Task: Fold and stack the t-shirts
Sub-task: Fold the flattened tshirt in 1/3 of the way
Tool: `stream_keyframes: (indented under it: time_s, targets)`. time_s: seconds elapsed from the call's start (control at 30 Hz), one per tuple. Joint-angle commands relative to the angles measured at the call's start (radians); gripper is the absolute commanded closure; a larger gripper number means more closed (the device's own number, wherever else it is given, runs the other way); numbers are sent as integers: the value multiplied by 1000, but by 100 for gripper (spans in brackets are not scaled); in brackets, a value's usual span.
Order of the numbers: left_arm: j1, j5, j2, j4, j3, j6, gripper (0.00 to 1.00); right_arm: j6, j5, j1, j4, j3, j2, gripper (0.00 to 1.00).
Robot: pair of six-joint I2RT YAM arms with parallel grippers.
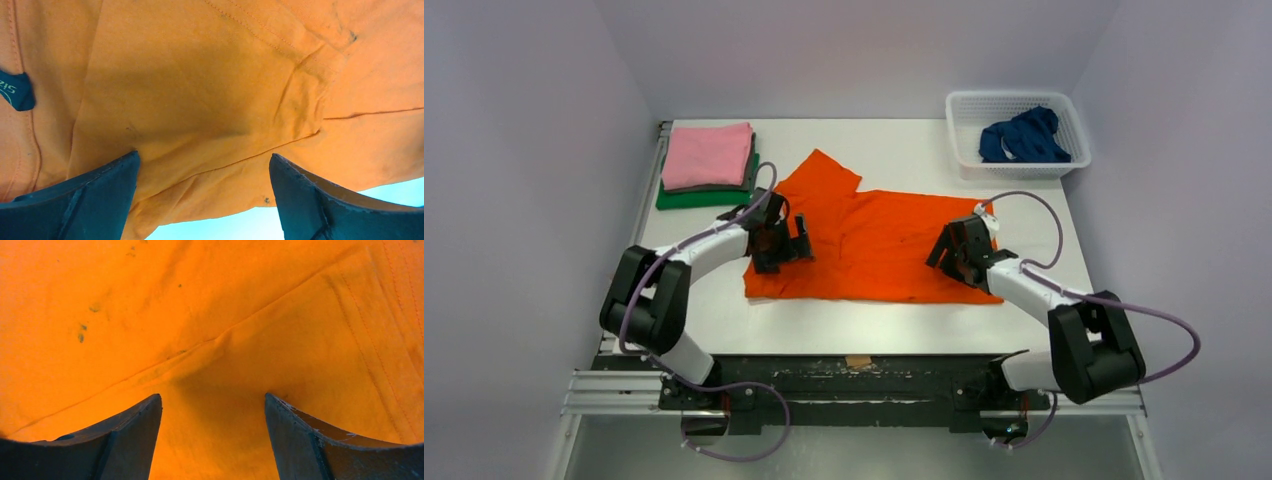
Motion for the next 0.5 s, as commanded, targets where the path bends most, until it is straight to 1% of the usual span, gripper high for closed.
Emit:
stream_keyframes:
  time_s: [0.0, 0.07, 0.2, 0.33, 0.47]
  targets:
    - [-28, -29, -73, -120, -169, -74, 0, 58, 1, 5, -161, -122, -111, 27]
    - [-43, -53, -137, -148, -218, -98, 0, 60, -5, 5, -197, -150, -168, 27]
    - [-64, -54, -245, -159, -344, -139, 0, 51, -20, 5, -258, -177, -260, 27]
    - [-77, 3, -330, -123, -463, -180, 0, 59, -35, 5, -297, -194, -303, 26]
    - [-89, -13, -379, -148, -467, -209, 0, 90, -70, 5, -305, -223, -349, 26]
